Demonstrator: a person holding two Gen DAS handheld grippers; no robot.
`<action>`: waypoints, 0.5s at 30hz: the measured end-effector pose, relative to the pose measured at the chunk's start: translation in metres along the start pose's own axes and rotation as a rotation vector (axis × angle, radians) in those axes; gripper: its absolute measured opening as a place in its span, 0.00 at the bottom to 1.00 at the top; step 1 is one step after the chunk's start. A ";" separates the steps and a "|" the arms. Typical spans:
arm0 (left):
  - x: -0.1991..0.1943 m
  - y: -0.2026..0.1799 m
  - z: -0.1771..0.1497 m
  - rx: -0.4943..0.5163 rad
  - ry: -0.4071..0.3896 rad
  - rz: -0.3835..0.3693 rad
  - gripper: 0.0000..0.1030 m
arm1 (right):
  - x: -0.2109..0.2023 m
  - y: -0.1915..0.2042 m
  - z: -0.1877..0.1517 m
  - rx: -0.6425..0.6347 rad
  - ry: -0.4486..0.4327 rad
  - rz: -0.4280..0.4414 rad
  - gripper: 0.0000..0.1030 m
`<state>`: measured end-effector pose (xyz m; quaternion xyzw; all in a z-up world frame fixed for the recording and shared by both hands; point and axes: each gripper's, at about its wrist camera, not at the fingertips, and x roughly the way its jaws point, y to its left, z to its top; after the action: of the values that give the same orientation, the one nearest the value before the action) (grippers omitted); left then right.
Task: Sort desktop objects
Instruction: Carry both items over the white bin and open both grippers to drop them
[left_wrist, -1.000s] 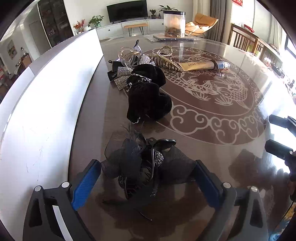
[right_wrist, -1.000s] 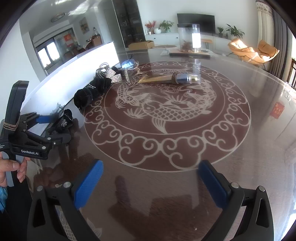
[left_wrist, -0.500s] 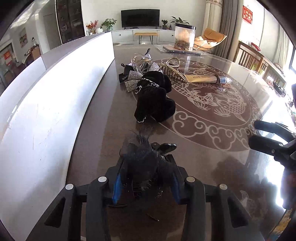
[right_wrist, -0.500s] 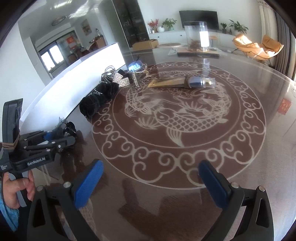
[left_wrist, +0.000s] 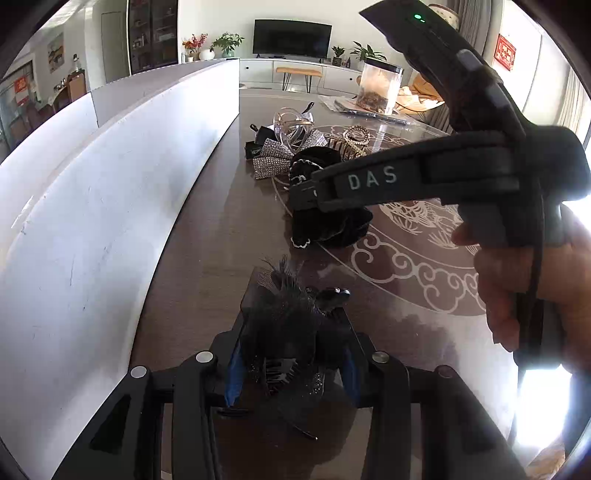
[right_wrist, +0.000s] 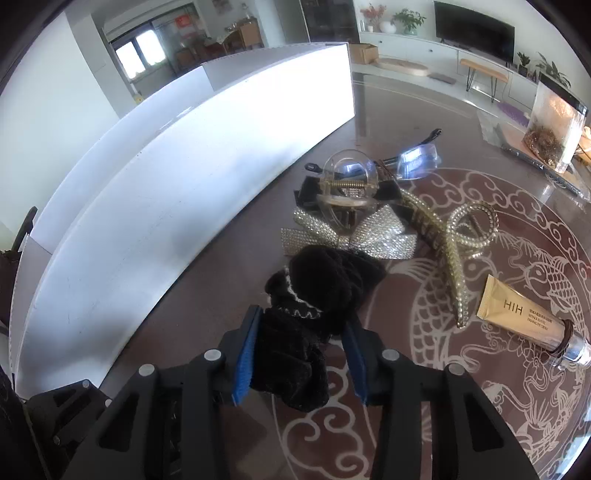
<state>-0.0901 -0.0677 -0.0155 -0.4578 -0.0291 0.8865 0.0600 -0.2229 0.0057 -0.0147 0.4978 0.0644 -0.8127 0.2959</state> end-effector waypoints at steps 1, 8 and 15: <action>0.000 0.000 0.001 -0.003 -0.002 -0.011 0.41 | -0.006 -0.003 -0.008 -0.003 -0.008 -0.008 0.41; -0.009 -0.011 0.003 0.032 -0.066 -0.058 0.40 | -0.074 -0.048 -0.086 0.025 -0.061 -0.039 0.41; -0.002 -0.015 0.004 0.066 -0.021 -0.039 0.41 | -0.117 -0.070 -0.145 0.077 -0.063 -0.029 0.41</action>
<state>-0.0913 -0.0530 -0.0099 -0.4457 -0.0095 0.8904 0.0919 -0.1106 0.1699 -0.0007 0.4822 0.0307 -0.8339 0.2667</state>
